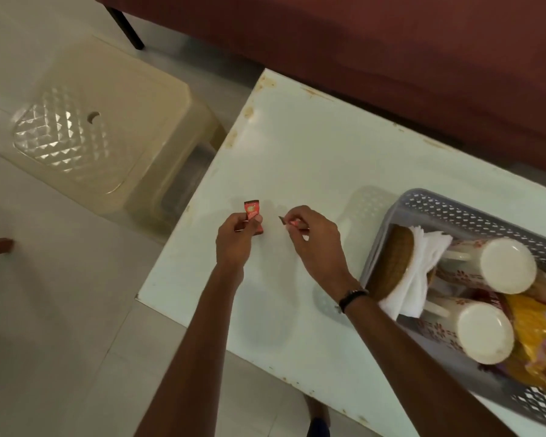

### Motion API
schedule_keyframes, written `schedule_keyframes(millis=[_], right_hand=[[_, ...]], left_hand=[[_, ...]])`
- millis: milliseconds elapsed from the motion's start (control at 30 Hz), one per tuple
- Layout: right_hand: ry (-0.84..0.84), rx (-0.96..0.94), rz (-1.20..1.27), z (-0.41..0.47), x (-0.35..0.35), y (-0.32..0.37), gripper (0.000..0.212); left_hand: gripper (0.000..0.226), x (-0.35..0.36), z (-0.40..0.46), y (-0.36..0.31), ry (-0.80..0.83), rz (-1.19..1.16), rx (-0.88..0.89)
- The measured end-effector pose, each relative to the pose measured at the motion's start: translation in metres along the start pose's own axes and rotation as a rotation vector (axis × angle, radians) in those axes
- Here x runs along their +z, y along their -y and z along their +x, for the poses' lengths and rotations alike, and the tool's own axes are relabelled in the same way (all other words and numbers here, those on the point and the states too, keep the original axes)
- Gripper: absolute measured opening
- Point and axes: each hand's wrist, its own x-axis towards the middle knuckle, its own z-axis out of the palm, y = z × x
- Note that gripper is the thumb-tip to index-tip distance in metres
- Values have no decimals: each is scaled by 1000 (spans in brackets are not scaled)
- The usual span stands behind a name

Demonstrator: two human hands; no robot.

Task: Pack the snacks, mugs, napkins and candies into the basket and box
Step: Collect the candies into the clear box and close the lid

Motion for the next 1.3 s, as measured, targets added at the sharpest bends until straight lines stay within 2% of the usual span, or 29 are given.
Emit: schedule_keyframes(millis=[100,200,333,533,767,900,1033,1133,1300], right_hand=[[-106,145,203,-25,-33,11,17],[-183,211,321,-56,-72,13,13],[-308,226,320,-98,-131,-2,16],[-582,330,356,-165,-222,-45,21],[-779,565,367,-260,-326,-135,16],[-798,699,328,-299,-368,-190,13],[-771,716,295,-318,-394,-225,12],[-745,684,267,-323,-404,-240,12],[-731,638,246,-318,-413,-250,13]], left_hand=[[16,12,-44,-4,43,-12,62],[14,33,-92,-12,89,-36,125],[10,79,-148,-19,202,24,238],[10,170,-233,-11,279,162,426],[18,297,-333,29,440,295,574],[17,370,-371,57,462,367,593],[20,423,-381,85,410,425,573],[29,438,-377,100,337,454,506],[18,434,-375,110,294,503,464]])
